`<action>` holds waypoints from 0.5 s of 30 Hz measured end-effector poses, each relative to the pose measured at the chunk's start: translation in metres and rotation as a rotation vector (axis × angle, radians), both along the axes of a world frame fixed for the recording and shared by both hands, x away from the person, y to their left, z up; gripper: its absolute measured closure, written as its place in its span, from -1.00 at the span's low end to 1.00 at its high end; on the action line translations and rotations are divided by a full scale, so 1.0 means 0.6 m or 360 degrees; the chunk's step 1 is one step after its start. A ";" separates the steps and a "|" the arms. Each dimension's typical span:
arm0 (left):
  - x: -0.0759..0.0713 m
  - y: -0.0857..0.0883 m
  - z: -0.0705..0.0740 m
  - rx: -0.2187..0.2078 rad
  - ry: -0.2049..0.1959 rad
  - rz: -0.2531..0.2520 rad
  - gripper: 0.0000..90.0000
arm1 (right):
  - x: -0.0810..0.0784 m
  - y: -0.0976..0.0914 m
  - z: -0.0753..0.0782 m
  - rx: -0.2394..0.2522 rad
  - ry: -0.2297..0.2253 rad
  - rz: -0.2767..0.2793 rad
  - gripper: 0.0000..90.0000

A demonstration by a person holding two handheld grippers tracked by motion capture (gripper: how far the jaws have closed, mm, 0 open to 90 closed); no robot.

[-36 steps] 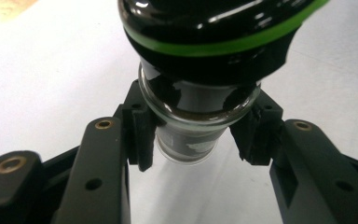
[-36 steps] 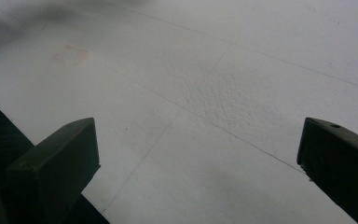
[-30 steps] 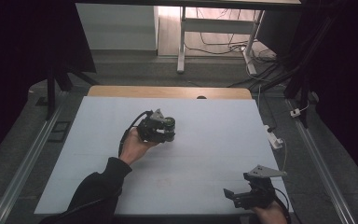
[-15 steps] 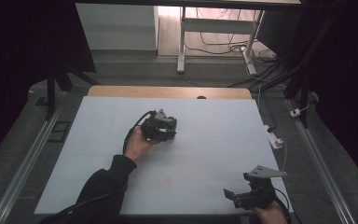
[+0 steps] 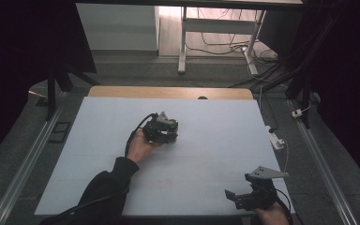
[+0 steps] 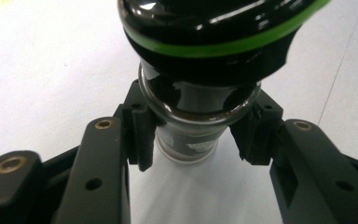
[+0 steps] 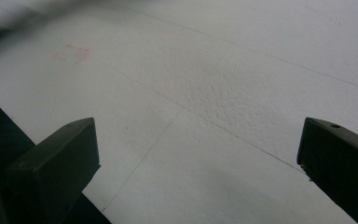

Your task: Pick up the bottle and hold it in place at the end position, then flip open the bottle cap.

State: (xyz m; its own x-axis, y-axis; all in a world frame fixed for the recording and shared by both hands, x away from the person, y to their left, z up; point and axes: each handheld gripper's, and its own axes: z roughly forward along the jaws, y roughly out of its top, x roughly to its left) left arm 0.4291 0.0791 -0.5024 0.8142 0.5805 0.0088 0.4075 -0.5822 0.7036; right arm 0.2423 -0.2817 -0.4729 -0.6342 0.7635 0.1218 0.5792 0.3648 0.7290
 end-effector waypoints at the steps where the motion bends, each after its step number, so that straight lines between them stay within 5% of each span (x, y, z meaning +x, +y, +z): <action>1: 0.000 0.001 0.000 -0.0005 0.0006 0.0005 0.18 | 0.000 0.000 0.000 0.0000 0.0000 0.0000 -1.00; 15: 0.003 0.006 -0.004 -0.0056 0.0040 0.0019 0.18 | -0.001 -0.002 0.002 0.0025 -0.0003 -0.0006 -1.00</action>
State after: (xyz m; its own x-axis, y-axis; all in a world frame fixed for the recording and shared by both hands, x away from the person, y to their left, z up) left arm 0.4312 0.0828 -0.5049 0.8070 0.5896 -0.0324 0.4321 -0.5524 0.7129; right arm 0.2416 -0.2830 -0.4717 -0.6315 0.7639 0.1325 0.5791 0.3512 0.7357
